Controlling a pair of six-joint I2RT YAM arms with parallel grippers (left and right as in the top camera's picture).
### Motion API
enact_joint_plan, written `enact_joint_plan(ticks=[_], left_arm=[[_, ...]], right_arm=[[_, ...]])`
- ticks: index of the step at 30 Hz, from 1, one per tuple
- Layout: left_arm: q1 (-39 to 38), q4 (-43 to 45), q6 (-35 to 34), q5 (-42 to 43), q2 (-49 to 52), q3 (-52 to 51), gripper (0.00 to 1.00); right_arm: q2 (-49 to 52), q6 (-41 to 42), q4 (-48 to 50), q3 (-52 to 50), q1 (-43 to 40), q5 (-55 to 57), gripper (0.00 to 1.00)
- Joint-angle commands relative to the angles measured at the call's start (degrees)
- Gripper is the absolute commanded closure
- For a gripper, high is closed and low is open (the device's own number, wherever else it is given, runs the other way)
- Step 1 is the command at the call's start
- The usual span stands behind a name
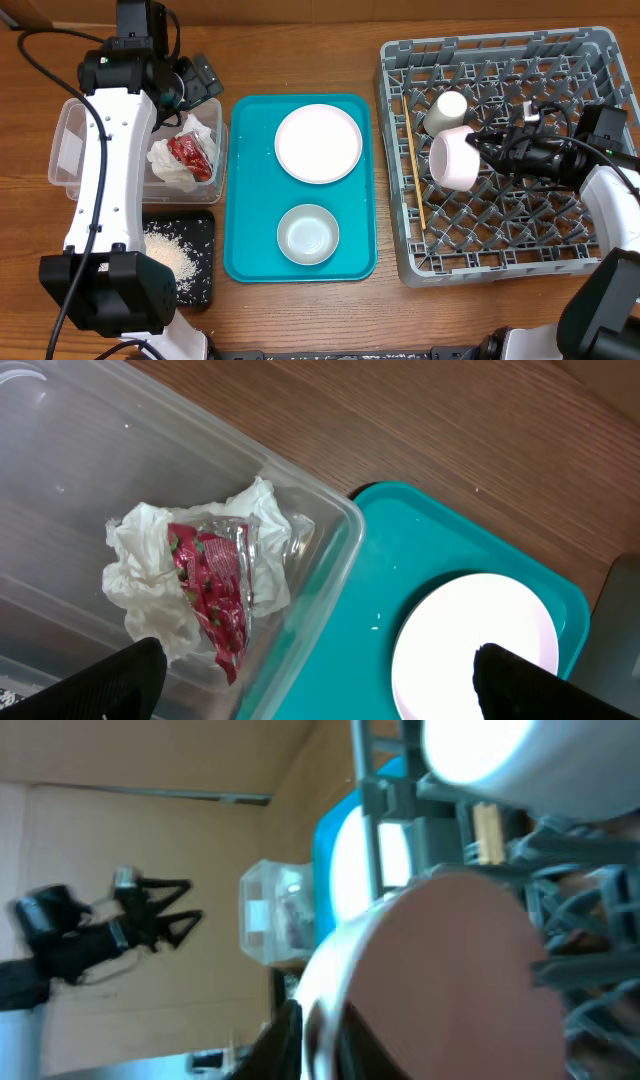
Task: Sort waste into correct bins and load items into the dishwasher
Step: 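Set the pink bowl upside down in the rack and open the right gripper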
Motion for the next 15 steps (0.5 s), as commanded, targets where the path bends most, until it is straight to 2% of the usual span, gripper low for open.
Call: enact_joint_plan(ticks=[1,4,9,15], left_arm=[[-0.3,0.2,0.7,0.2,-0.8,0.8,0.0],[-0.3,0.2,0.7,0.2,-0.8,0.8,0.0],[-0.3,0.2,0.7,0.2,-0.8,0.8,0.0],[-0.3,0.2,0.7,0.2,-0.8,0.8,0.0]], right_arm=[[-0.4,-0.1,0.9,-0.4,0.0,5.7,0.77],[-0.4,-0.1,2.0,-0.3,0.0,6.5,0.55],[-0.4,1.0,3.8,-0.3,0.0,7.9,0.34],[-0.4,3.2,4.7,0.7,0.0,20.3,0.3]])
